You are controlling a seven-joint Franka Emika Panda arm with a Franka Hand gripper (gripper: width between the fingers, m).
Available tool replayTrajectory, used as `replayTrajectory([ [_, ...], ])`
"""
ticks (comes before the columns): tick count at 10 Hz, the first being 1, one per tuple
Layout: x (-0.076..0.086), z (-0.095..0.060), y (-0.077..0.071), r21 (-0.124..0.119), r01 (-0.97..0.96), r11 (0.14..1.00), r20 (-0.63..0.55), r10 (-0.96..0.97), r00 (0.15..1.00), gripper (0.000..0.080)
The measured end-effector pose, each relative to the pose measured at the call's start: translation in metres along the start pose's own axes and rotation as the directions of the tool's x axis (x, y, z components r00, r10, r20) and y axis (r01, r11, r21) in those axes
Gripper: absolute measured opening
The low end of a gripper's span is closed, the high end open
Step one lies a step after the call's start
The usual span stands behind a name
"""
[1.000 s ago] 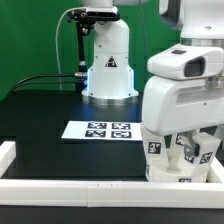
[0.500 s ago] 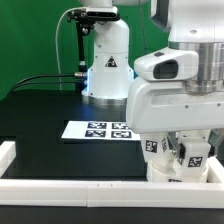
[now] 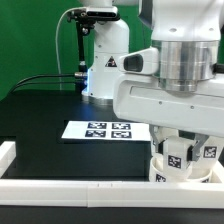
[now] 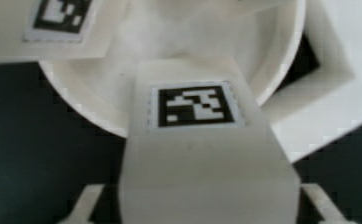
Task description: Assemble stool
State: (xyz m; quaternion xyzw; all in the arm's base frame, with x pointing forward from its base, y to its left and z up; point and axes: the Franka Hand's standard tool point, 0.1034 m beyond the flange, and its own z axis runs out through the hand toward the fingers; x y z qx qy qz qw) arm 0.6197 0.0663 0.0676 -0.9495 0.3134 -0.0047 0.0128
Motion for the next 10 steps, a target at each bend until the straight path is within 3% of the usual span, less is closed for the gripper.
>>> replayTrajectory([
  [3, 0.005, 0.000, 0.007, -0.011, -0.208, 0.978, -0.014, 0.207, 0.978, 0.0335],
  [4, 0.006, 0.000, 0.012, -0.029, -0.299, 0.954, -0.038, 0.297, 0.954, 0.0335],
  [5, 0.005, -0.001, 0.013, -0.038, -0.328, 0.944, -0.046, 0.326, 0.944, 0.0335],
  [7, 0.007, -0.003, 0.014, -0.033, -0.313, 0.949, -0.041, 0.311, 0.949, 0.0335],
  [8, 0.011, -0.010, 0.016, -0.015, -0.306, 0.952, -0.033, 0.306, 0.952, 0.0508],
  [9, 0.017, -0.019, 0.018, 0.005, -0.293, 0.956, -0.028, 0.293, 0.956, 0.0609],
  [10, 0.024, -0.030, 0.019, 0.024, -0.285, 0.958, -0.028, 0.285, 0.958, 0.0609],
])
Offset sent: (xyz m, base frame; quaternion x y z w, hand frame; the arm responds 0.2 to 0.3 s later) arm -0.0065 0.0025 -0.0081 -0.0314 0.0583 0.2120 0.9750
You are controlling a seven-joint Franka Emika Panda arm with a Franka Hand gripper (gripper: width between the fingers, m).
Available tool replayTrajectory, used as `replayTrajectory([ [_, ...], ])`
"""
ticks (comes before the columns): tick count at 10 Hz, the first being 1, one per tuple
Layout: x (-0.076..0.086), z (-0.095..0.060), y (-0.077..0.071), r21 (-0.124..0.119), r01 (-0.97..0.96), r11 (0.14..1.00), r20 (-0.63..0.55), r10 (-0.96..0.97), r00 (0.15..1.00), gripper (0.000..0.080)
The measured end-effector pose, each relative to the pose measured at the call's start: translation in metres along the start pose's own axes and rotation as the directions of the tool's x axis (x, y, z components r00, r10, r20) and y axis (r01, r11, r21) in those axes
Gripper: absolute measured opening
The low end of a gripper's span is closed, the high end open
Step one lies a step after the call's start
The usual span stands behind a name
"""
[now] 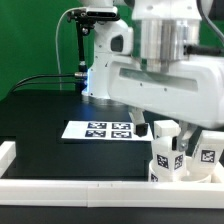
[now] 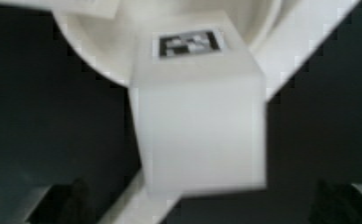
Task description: Assemble stool
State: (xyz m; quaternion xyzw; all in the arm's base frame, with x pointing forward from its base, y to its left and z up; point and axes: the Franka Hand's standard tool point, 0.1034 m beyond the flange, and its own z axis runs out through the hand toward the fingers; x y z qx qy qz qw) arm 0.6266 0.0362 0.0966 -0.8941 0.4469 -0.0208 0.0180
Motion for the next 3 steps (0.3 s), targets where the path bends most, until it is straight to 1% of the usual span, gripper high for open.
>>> replayTrajectory([
  [1, 0.0062, -0.0097, 0.0007, 0.013, 0.011, 1.000, 0.001, -0.011, 1.000, 0.0641],
  [2, 0.0112, -0.0129, 0.0029, 0.015, 0.021, 1.000, 0.001, -0.021, 1.000, 0.0641],
  [3, 0.0098, -0.0112, 0.0030, 0.012, 0.024, 1.000, 0.002, -0.024, 1.000, 0.0641],
])
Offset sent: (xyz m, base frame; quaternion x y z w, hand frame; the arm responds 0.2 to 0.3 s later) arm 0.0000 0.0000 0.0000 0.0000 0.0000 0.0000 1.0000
